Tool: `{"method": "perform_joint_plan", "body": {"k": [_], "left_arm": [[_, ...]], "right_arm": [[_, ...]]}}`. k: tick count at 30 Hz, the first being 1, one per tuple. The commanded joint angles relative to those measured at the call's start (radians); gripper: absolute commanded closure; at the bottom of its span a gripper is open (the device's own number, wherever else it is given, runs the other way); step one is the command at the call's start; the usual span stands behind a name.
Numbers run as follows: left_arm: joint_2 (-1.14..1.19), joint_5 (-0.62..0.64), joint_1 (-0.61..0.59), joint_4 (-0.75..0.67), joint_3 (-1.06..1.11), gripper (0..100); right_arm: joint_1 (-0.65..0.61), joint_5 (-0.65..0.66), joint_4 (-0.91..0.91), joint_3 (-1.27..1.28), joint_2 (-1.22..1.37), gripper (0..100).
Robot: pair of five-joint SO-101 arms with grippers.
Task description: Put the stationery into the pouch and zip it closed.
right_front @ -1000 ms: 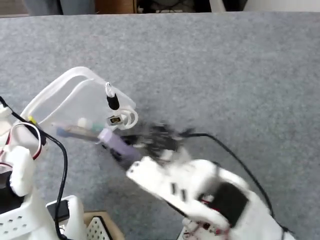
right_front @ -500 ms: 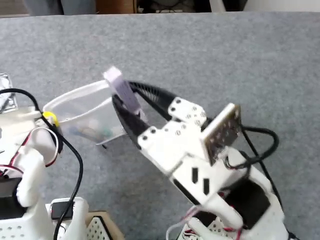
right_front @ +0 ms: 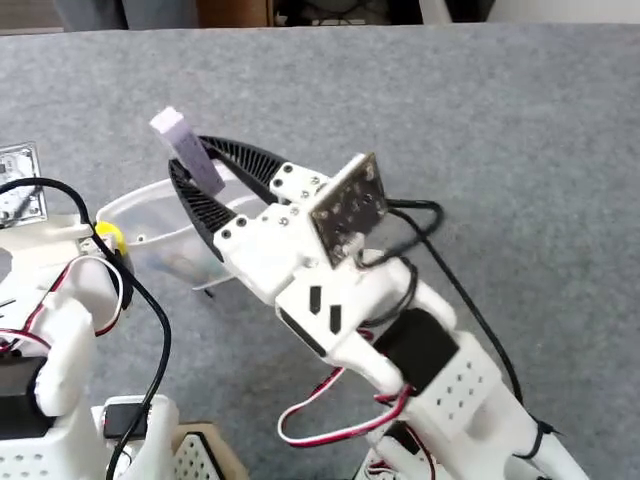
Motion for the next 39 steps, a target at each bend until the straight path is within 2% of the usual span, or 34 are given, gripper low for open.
{"method": "perform_joint_plan", "body": {"k": [1, 5, 11, 23, 29, 39], "left_arm": [[0.008, -0.011, 0.019, 0.031, 0.096, 97], [0.008, -0.008, 0.019, 0.031, 0.087, 97], [0.008, -0.008, 0.019, 0.031, 0.087, 97], [0.008, -0.011, 0.019, 0.032, 0.094, 97], [0.008, -0.011, 0.025, 0.032, 0.090, 97], [0.008, -0.011, 0.025, 0.032, 0.090, 97]], "right_arm": [[-0.008, -0.058, -0.025, 0.005, 0.004, 98.6], [-0.002, -0.101, -0.025, 0.018, -0.013, 98.6], [0.072, -0.176, -0.031, 0.108, -0.054, 98.6], [0.077, -0.169, -0.124, 0.222, -0.067, 98.2], [0.068, -0.048, -0.021, 0.222, -0.067, 84.8], [0.054, -0.041, -0.003, 0.185, -0.068, 84.2]]}}
